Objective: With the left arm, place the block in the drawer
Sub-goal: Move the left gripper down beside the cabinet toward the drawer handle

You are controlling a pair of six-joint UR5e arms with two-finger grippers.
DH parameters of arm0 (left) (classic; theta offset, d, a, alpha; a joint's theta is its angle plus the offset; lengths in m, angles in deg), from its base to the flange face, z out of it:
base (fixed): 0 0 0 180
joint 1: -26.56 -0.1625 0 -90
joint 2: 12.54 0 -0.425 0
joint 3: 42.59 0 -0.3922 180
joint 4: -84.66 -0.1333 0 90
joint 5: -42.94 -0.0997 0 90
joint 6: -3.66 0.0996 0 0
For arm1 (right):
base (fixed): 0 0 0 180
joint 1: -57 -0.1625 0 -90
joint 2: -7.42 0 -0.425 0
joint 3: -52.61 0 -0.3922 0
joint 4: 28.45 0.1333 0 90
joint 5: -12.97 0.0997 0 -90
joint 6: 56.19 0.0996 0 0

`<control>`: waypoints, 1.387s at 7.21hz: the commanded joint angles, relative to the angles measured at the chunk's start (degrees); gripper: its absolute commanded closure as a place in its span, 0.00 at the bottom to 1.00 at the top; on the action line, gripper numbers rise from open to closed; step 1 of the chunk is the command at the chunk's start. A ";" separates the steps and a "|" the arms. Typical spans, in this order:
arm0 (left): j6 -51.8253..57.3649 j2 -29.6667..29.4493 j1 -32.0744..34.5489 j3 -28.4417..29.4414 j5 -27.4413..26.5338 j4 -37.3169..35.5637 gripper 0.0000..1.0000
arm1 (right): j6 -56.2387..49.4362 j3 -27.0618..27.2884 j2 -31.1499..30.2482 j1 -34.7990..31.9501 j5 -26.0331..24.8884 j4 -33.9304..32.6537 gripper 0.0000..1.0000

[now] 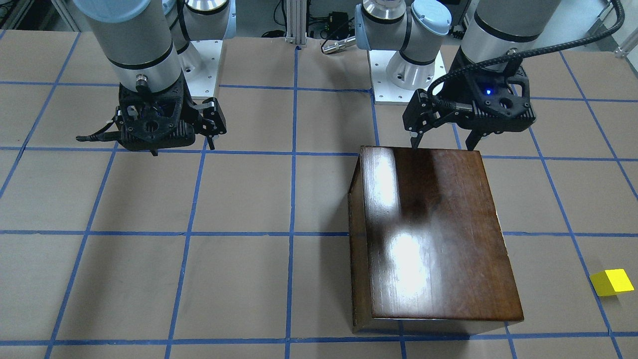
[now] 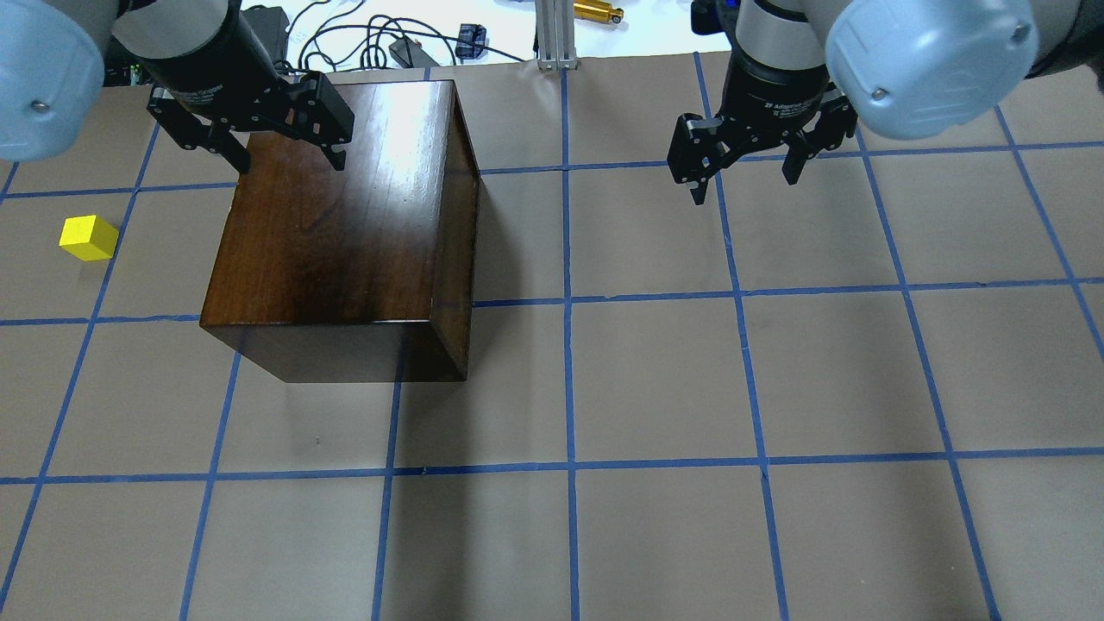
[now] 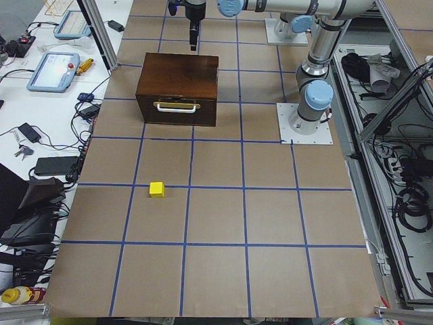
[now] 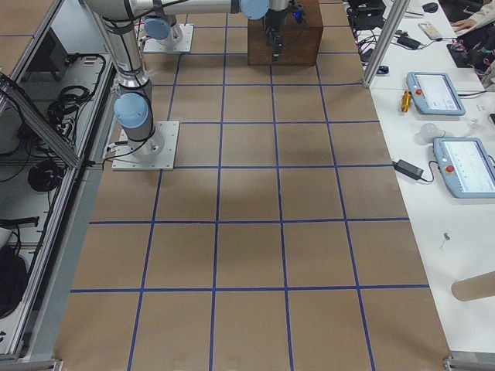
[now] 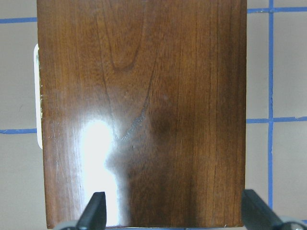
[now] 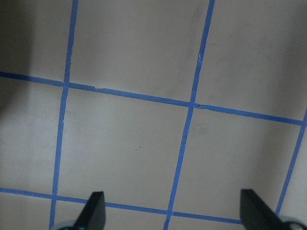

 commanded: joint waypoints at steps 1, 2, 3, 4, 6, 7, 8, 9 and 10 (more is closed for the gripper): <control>-0.09 0.08 -0.01 -0.07 0.00 0.00 0.00 | -0.04 0.00 0.00 0.00 0.00 0.00 0.00; 0.00 0.16 -0.01 0.01 0.00 0.00 0.00 | 0.05 0.00 0.00 0.00 0.00 0.00 0.00; 0.00 0.16 -0.01 0.01 0.00 0.00 0.00 | -0.04 0.00 0.00 0.00 0.00 0.00 0.00; 0.00 0.16 -0.18 0.19 0.00 0.00 0.00 | 0.05 0.00 0.00 0.00 0.00 0.00 0.00; 3.48 0.25 -4.11 0.36 -0.09 0.17 0.00 | 0.05 0.00 0.00 0.00 0.00 0.00 0.00; 3.95 -0.10 -9.19 0.28 0.96 0.61 0.00 | -0.04 0.00 0.00 0.00 0.00 0.00 0.00; 4.22 -0.53 -13.76 0.45 1.31 0.53 0.00 | -0.04 0.00 0.00 0.00 0.00 0.00 0.00; 4.57 -0.71 -19.29 0.10 1.32 0.70 0.00 | 0.05 0.00 0.00 0.00 0.00 0.00 0.00; 5.44 -1.58 -23.61 0.28 1.14 2.62 0.00 | -0.04 0.00 0.00 0.00 0.00 0.00 0.00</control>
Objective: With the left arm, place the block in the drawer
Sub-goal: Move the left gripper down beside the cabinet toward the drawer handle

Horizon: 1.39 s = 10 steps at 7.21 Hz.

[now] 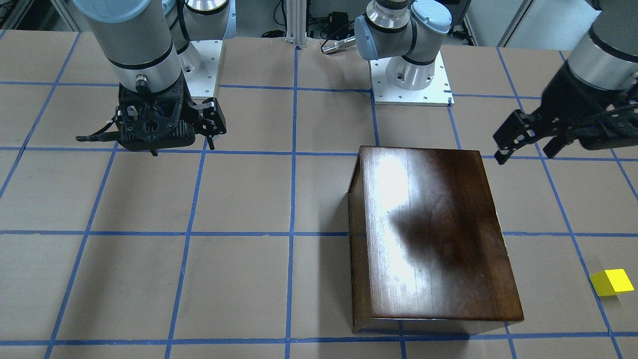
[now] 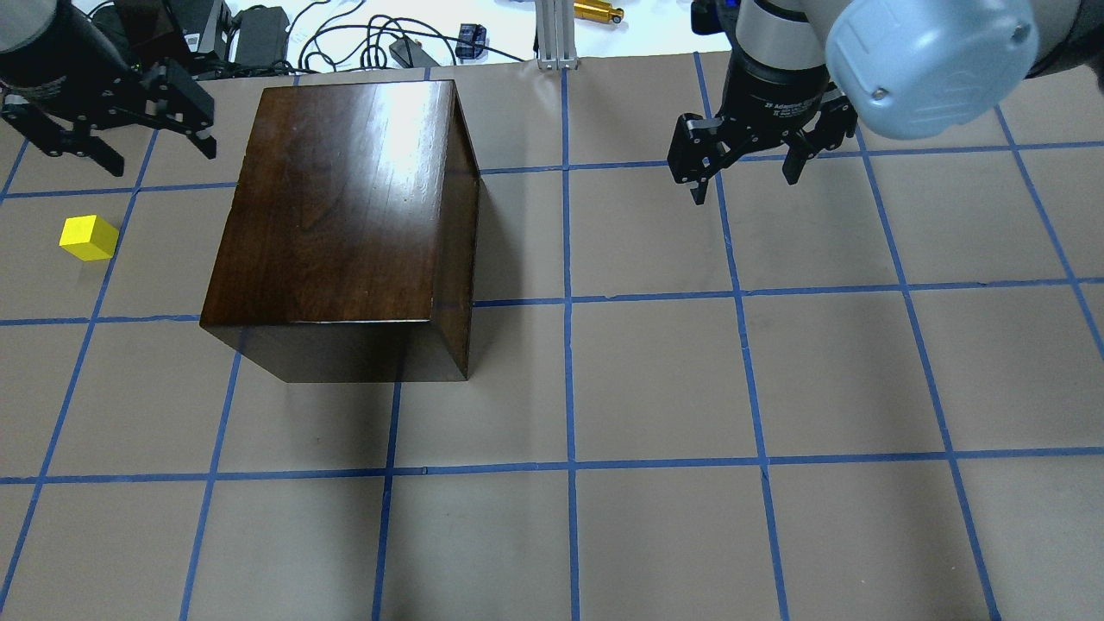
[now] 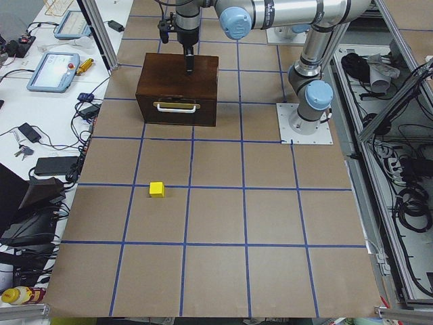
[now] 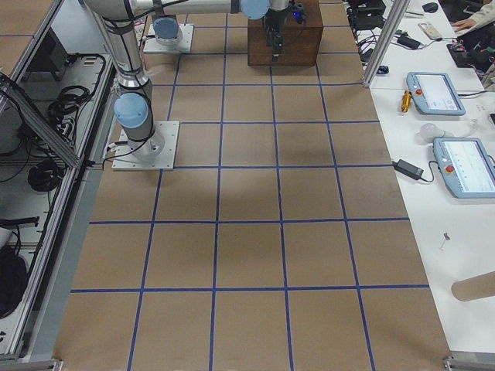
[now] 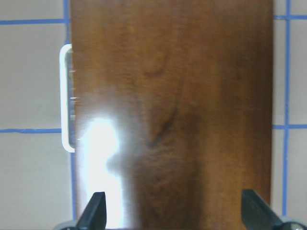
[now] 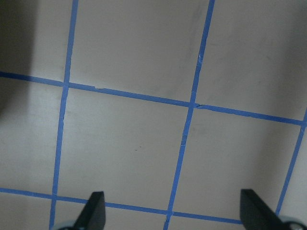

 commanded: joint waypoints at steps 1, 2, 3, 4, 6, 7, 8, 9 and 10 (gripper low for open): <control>6.35 -2.55 -8.82 0.12 -0.05 2.05 0.00 | -0.04 0.00 0.00 0.00 0.00 0.00 0.00; 10.67 -4.39 -11.29 0.47 -0.22 1.53 0.00 | -0.04 0.00 0.00 0.00 0.00 0.00 0.00; 20.63 -7.20 -14.01 0.65 0.04 -0.91 0.00 | 0.05 0.00 0.00 0.00 0.00 0.00 0.00; 26.13 -10.27 -16.38 0.74 0.04 -4.41 0.00 | -0.04 0.00 0.00 0.00 0.00 0.00 0.00; 28.29 -15.21 -16.94 0.04 2.13 -7.61 0.00 | -0.04 0.00 0.00 0.00 0.00 0.00 0.00; 29.69 -16.18 -16.76 -0.14 4.93 -6.83 0.00 | -0.04 0.00 0.00 0.00 0.00 0.00 0.00; 32.22 -16.45 -16.76 -0.66 10.01 -5.34 0.00 | -0.04 0.00 0.00 0.00 0.00 0.00 0.00; 33.55 -16.98 -16.67 -1.19 13.63 -4.54 0.00 | -0.04 0.00 0.00 0.00 0.00 0.00 0.00; 33.57 -17.68 -16.59 -1.72 17.67 -4.45 0.00 | -0.04 0.00 0.00 0.00 0.00 0.00 0.00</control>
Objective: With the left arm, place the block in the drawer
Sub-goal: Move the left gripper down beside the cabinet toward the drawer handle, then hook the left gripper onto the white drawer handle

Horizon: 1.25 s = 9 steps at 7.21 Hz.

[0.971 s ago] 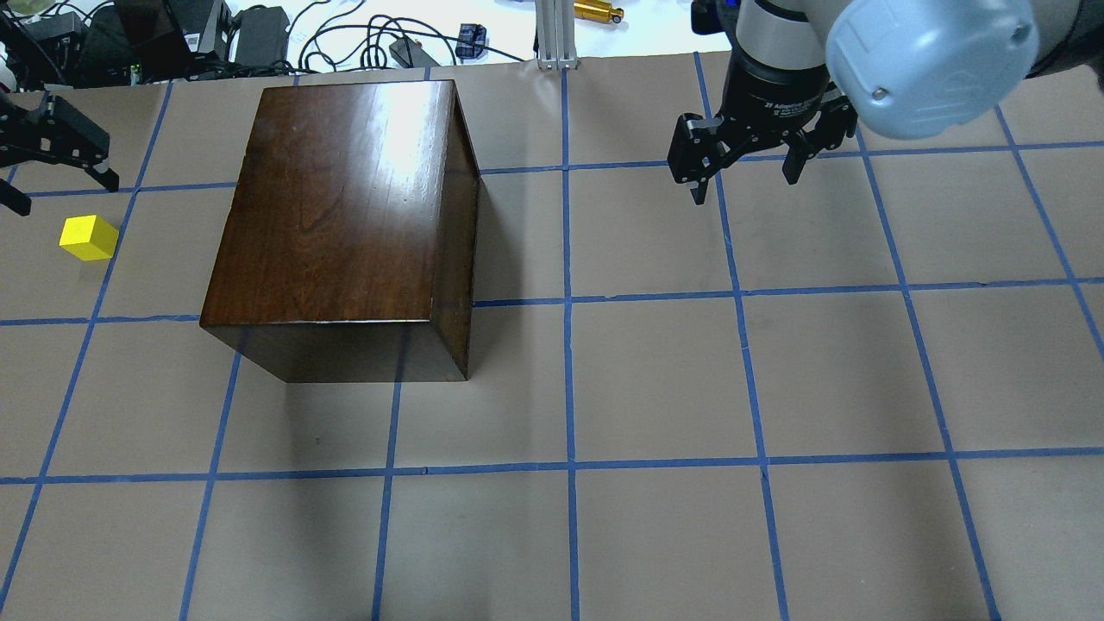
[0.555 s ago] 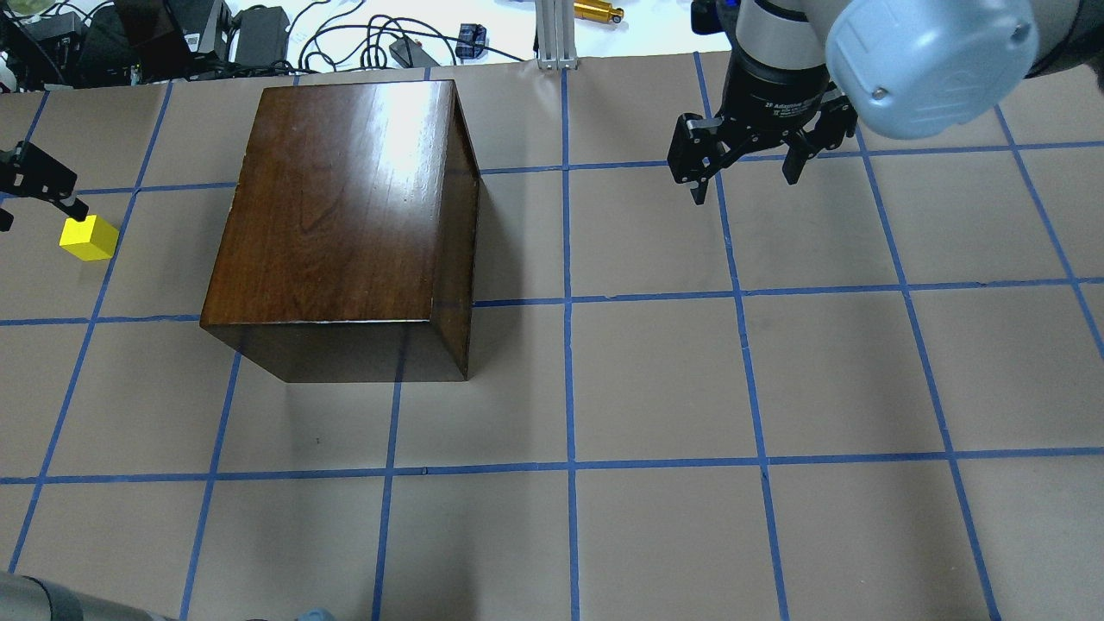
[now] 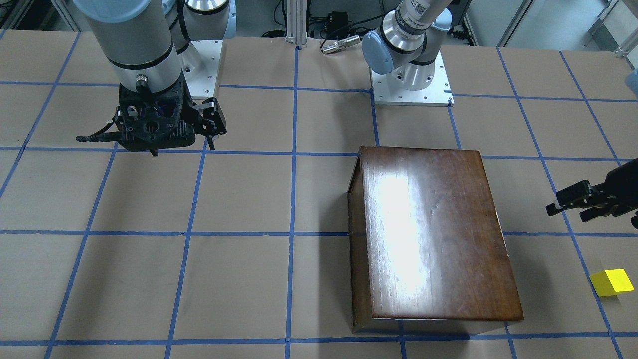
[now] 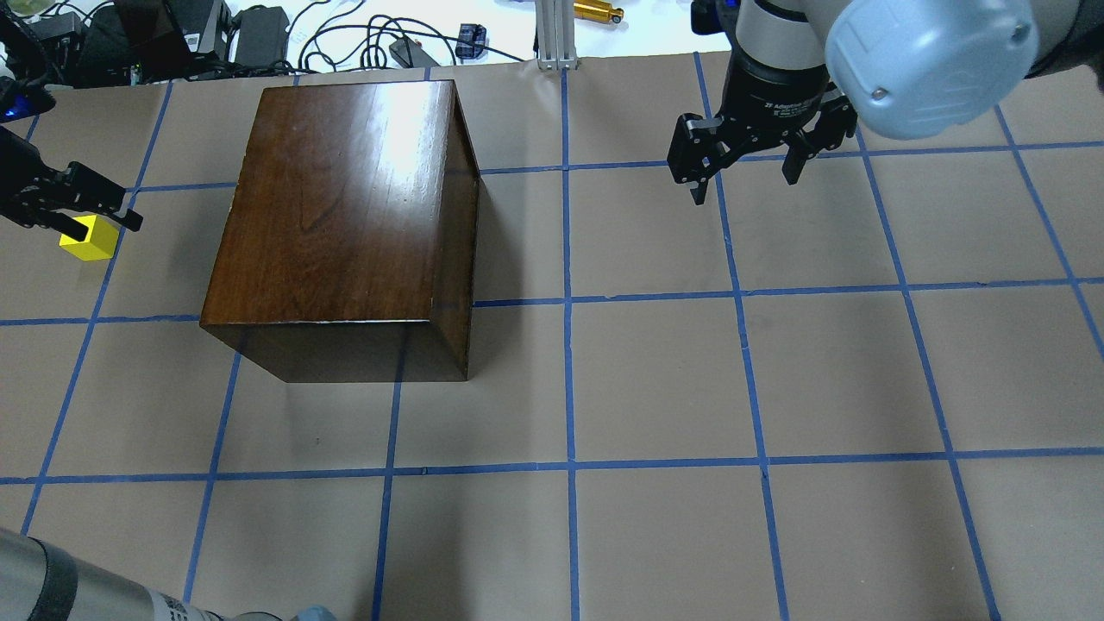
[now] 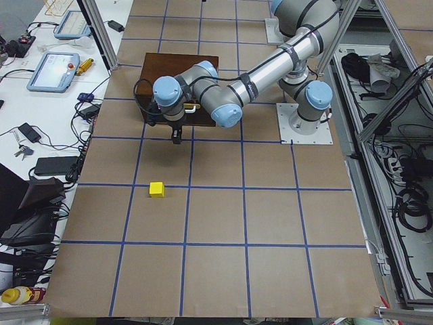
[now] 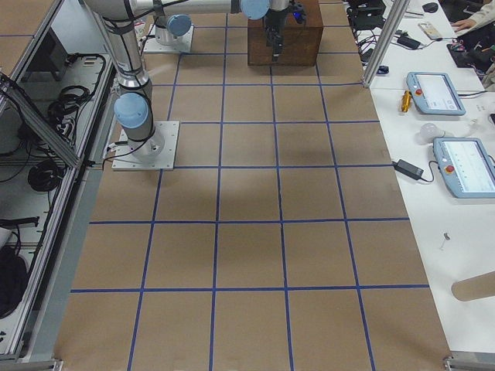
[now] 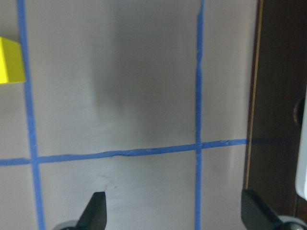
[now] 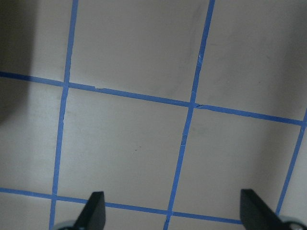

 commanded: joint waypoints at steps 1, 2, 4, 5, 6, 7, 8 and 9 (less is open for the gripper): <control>0.91 -1.23 0.35 -1.16 5.42 0.52 0.00 | 0.00 0.00 0.00 0.00 0.00 0.00 0.00; 0.91 -1.59 1.49 -1.52 5.60 0.43 0.00 | 0.00 0.00 0.00 0.00 0.00 0.00 0.00; 0.04 -2.64 3.77 -1.52 7.26 0.43 0.00 | 0.00 0.00 0.00 0.00 0.00 0.00 0.00; 0.20 -3.08 4.56 -1.52 7.88 0.26 0.00 | 0.00 0.00 0.00 0.00 0.09 0.00 0.00; 0.38 -3.69 4.57 -1.52 7.89 -0.01 0.00 | 0.09 0.00 0.00 0.00 0.00 0.00 0.00; 0.03 -4.31 4.83 -1.52 7.89 -0.18 0.00 | 0.09 0.00 0.00 0.00 0.09 0.00 0.00; 0.12 -4.66 5.01 -1.52 7.89 -0.36 0.00 | 0.00 0.00 0.00 0.00 0.00 0.00 0.00; 0.03 -4.93 5.10 -1.52 7.89 -0.36 0.00 | 0.09 0.00 0.00 0.00 0.00 0.00 0.00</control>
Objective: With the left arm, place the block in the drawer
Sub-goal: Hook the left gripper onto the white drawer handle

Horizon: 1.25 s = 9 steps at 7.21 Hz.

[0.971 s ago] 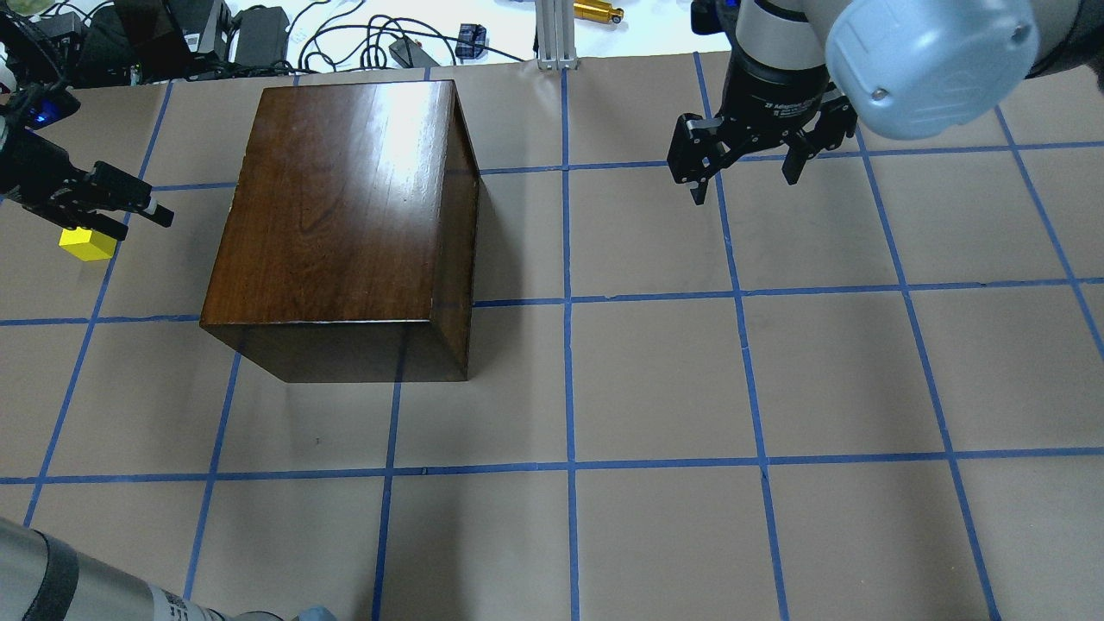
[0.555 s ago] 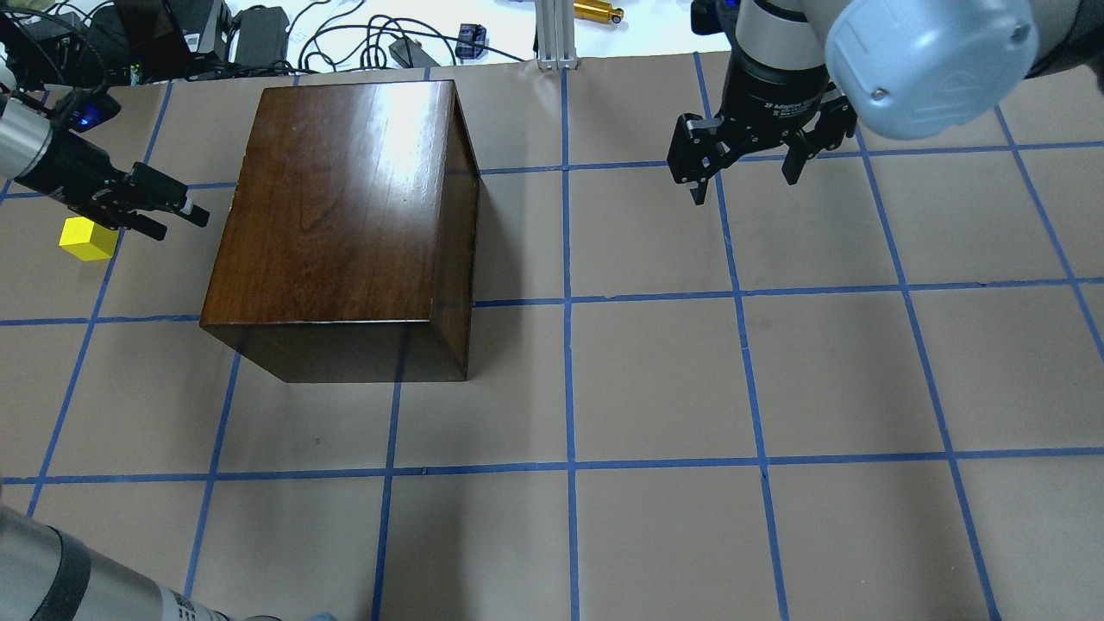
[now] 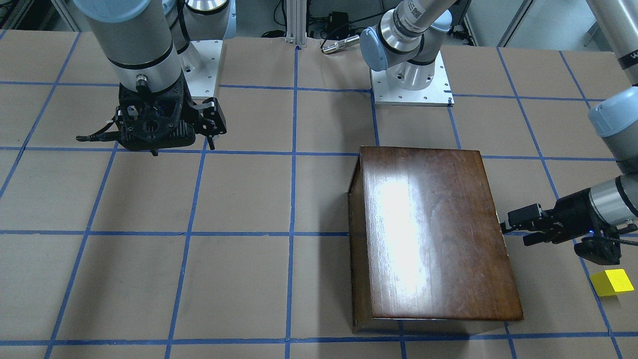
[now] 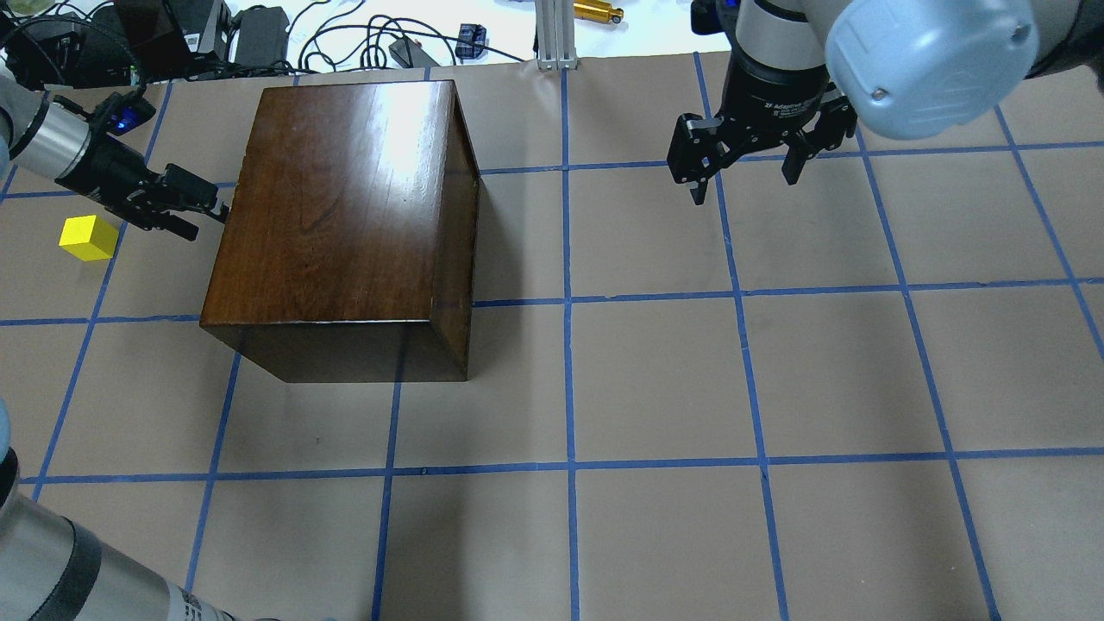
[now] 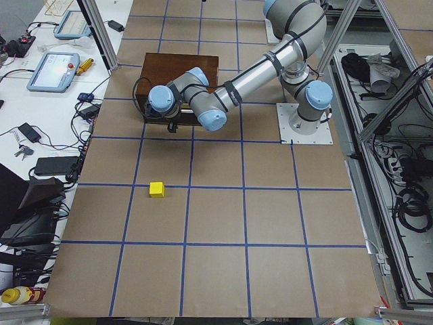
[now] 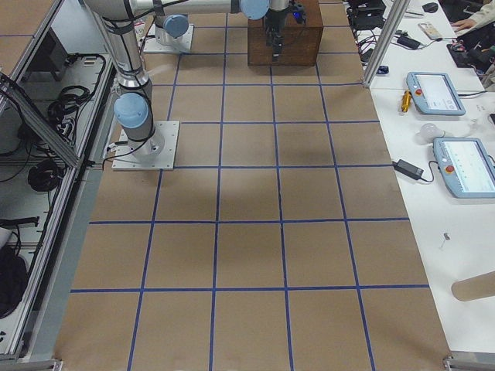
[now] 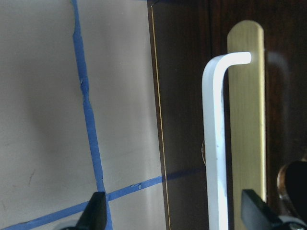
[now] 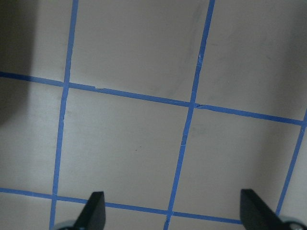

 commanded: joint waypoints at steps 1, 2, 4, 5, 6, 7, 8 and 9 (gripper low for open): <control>-0.07 -0.86 0.17 -0.09 0.02 -0.09 0.00 | 0.04 0.00 0.00 0.00 -0.02 0.00 0.00; -0.07 -0.95 0.17 -0.09 -0.07 -0.09 0.00 | -0.05 0.00 0.00 0.00 -0.02 0.00 0.00; -0.07 -2.17 0.17 -0.09 -0.25 -0.26 0.00 | -0.05 0.00 0.00 0.00 -0.02 0.00 0.00; -0.07 -2.79 0.17 -0.09 -0.25 -0.79 0.00 | 0.04 0.00 0.00 0.00 -0.02 0.00 0.00; 0.01 -2.88 0.17 0.00 -0.25 -0.79 0.00 | -0.05 0.00 0.00 0.00 -0.02 0.00 0.00; 0.10 -2.88 0.08 0.08 -0.33 -1.14 0.00 | 0.04 0.00 0.00 0.00 -0.02 0.00 0.00; 0.28 -2.88 0.08 0.52 -0.51 -1.23 0.00 | 0.04 0.00 0.00 0.00 -0.02 0.00 0.00; 0.37 -2.97 -0.27 0.70 -0.60 -1.41 0.00 | 0.04 0.00 0.00 0.00 -0.02 0.00 0.00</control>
